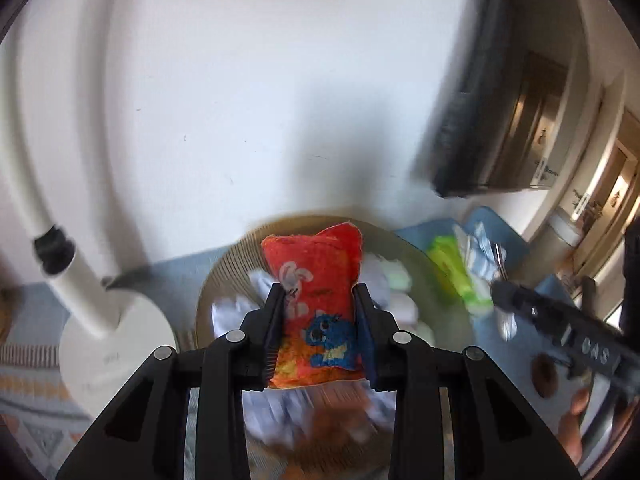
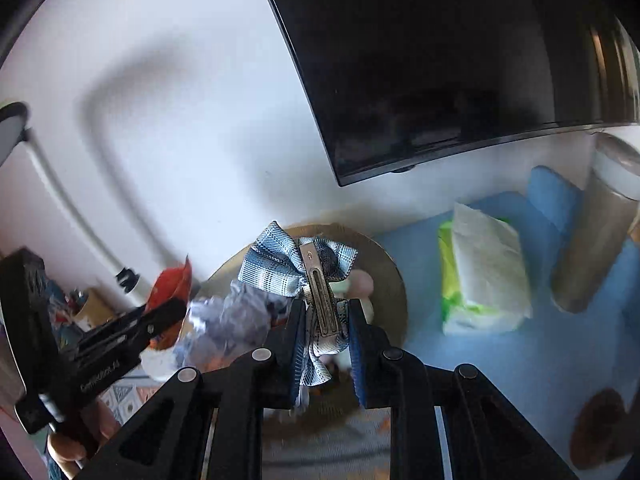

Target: Organize objects

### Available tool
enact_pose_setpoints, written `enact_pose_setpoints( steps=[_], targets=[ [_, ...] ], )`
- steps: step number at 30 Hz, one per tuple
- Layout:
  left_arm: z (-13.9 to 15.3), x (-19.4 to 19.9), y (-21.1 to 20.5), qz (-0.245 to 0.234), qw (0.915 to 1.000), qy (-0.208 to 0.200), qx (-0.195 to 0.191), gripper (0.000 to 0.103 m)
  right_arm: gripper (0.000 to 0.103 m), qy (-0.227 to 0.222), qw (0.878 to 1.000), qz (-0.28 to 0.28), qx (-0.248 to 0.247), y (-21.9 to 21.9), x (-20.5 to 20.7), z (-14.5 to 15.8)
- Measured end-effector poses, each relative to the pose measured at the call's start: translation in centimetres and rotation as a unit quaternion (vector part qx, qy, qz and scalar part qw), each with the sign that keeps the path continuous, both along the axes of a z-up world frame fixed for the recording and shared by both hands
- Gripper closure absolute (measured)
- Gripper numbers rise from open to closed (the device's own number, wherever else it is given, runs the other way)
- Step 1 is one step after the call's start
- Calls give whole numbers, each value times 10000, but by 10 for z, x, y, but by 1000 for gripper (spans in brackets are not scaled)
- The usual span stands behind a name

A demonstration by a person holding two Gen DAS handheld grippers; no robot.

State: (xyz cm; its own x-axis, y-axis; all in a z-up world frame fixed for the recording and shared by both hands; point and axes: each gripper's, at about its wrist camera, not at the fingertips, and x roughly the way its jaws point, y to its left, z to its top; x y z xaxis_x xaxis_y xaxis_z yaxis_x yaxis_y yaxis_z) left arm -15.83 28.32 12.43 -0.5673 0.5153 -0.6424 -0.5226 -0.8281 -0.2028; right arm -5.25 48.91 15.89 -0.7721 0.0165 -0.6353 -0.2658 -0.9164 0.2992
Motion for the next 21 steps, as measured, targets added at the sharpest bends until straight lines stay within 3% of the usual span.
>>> enact_pose_setpoints(
  steps=[4,6,7,9,10,17,21],
  targets=[
    [-14,-38,12,-52,9996,-270,-22,73,82,-39,9997,26,-238,8,-34,-10],
    [-21,-51,17,-109,9992,-377,-5,64,81,-17,9991,70,-411,11,-54,-14],
    [-24,-55,19,-100,9991,-416,-51,60,74,55,9985,188,-504,9,-67,-16],
    [-26,-57,18,-137,9987,-472,-99,51,57,-207,9971,418,-596,7,-90,-23],
    [-26,-56,15,-150,9987,-479,-79,49,57,-356,9963,435,-651,7,-94,-27],
    [-7,-2,-42,-282,9987,-292,321,45,54,43,9963,536,-677,2,-34,-16],
    [3,71,-95,249,9980,583,-15,45,54,-138,9969,680,-384,-26,18,-15]
  ],
)
